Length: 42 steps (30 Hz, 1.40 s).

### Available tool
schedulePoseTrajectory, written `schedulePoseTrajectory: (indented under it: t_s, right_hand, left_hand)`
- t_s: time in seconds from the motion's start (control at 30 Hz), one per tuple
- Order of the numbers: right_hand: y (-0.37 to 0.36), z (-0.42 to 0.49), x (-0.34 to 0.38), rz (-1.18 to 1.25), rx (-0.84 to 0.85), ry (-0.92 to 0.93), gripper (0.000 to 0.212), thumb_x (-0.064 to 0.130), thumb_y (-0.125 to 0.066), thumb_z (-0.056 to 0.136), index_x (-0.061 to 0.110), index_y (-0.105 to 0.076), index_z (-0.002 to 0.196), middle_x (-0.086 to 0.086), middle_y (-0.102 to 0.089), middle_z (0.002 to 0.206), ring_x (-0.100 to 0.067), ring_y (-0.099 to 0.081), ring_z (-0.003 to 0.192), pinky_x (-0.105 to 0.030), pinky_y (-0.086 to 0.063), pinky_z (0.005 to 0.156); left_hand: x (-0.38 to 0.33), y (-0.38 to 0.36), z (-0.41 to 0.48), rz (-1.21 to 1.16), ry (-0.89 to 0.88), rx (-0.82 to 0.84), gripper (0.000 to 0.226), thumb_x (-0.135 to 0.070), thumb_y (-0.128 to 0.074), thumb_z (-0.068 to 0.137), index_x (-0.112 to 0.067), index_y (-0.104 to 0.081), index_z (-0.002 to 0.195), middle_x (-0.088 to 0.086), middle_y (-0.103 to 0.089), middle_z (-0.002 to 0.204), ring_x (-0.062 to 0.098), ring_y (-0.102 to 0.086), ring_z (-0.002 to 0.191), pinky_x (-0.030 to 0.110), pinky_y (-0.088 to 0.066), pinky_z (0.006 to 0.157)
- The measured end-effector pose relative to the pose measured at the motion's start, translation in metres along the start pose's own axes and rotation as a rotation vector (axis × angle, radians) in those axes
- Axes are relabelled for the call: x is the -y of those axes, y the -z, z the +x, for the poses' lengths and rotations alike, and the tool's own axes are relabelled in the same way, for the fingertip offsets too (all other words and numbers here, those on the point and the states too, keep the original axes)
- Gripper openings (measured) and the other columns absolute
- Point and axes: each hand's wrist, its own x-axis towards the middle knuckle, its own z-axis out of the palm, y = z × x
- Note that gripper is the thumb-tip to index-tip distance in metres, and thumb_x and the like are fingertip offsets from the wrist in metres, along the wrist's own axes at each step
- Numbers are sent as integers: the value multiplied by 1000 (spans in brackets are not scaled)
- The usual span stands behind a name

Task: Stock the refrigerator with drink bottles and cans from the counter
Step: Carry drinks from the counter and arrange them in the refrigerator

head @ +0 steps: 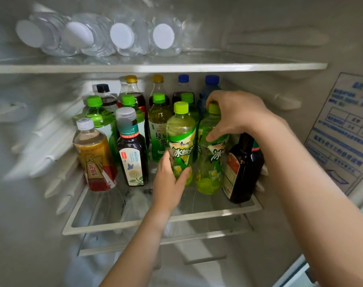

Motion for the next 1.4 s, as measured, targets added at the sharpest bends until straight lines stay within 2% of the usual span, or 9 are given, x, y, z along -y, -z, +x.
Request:
schedulePoseTrajectory:
  t_s: [0.23,0.57,0.67,0.83,0.93,1.03,1.13,1.23,1.4]
  right_hand:
    - [-10,8,-6,-17,-41,-110,73,39,-85,55,22,-48,116,-4,-58,106,-24,-52,86,-30,-38,63]
    - [-4,5,-8,83,7,-164,79,28,-77,69,22,-36,137,-7,-54,125,-30,-54,111,-36,-49,80]
    - [-7,-16,-12,256,-180,-134,78,34,-73,75,24,-34,142,-5,-52,134,-29,-52,118,-37,-47,92]
    - [-61,-74,-7,441,-727,-162,63,25,-73,77,9,-48,133,-11,-48,136,-25,-43,126,-16,-24,94]
    - [-96,-91,-5,553,-796,-227,72,19,-73,77,3,-39,138,-16,-38,143,-24,-32,134,-22,-24,109]
    - [-119,-99,-2,605,-797,-277,81,19,-75,77,7,-30,143,-12,-41,142,-21,-37,130,-31,-35,104]
    - [-127,-95,-4,575,-792,-324,81,14,-74,77,6,-30,144,-12,-44,141,-22,-40,127,-37,-39,103]
    - [-129,-94,-6,591,-828,-301,75,7,-72,78,-1,-34,141,-19,-47,135,-33,-45,122,-45,-37,102]
    - [-130,-113,-11,609,-897,-259,73,9,-71,79,3,-32,140,-18,-48,133,-30,-44,122,-40,-35,103]
  left_hand:
    - [-3,4,0,-4,-13,-4,71,-34,-66,86,-15,-31,144,0,-48,139,14,-44,128,33,-40,106]
    - [3,7,0,-107,23,26,72,-34,-71,81,-20,-35,142,-1,-53,134,17,-52,122,45,-47,98]
    - [3,8,-1,-145,41,26,73,-33,-73,80,-19,-37,142,1,-55,132,19,-54,120,45,-47,99]
    - [-1,3,-6,-87,-3,-12,86,-25,-76,78,-9,-28,147,9,-43,142,24,-45,130,47,-40,107]
    - [-12,3,-12,102,-126,-279,75,-26,-75,79,-3,-37,140,16,-42,138,29,-41,130,39,-32,112]
    - [-22,2,-22,125,-347,-467,46,-23,-62,83,2,-54,121,16,-53,121,25,-49,116,27,-34,106]
    - [-35,-5,-31,-14,-396,-360,31,-18,-57,87,0,-59,112,9,-58,111,16,-55,106,30,-49,89]
    - [-51,-11,-33,-114,-263,-189,28,-23,-54,90,-10,-58,115,-4,-61,108,9,-60,99,30,-53,78]
    - [-53,-33,-19,-138,-8,206,49,-26,-50,96,-23,-34,143,-8,-41,144,7,-39,133,28,-32,109]
